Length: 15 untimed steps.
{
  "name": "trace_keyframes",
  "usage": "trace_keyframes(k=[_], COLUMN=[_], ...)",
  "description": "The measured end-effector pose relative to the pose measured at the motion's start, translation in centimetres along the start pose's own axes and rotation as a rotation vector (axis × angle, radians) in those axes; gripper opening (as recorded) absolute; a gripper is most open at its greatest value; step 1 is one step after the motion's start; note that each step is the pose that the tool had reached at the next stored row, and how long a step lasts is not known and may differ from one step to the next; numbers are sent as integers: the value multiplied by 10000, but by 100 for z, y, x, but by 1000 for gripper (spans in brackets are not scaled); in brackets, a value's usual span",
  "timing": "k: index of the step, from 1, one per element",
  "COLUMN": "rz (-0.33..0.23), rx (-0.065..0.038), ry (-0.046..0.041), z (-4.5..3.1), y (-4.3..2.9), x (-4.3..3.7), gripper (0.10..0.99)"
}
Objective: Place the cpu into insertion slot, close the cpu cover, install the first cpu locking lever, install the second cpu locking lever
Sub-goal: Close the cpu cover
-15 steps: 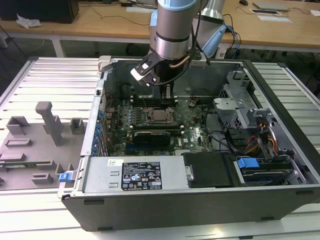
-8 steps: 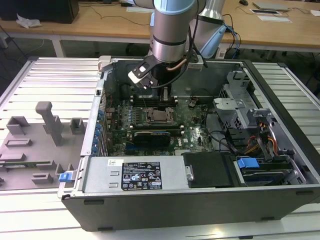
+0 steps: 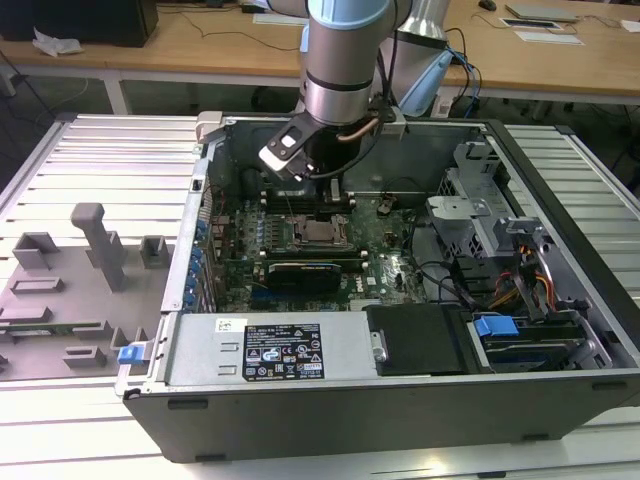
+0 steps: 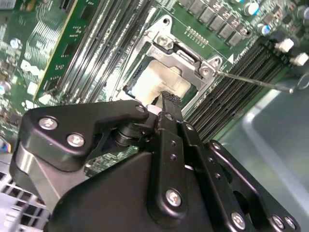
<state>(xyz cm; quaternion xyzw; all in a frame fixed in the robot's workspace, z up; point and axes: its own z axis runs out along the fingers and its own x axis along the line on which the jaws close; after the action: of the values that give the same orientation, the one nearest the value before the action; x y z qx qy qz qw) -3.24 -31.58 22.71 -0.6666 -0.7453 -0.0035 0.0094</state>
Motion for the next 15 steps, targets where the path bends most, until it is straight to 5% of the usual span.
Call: trace_keyframes(k=[15], rz=[-3487], rx=[65], ry=[-25], z=[3], y=[0], x=[0], gripper=[106])
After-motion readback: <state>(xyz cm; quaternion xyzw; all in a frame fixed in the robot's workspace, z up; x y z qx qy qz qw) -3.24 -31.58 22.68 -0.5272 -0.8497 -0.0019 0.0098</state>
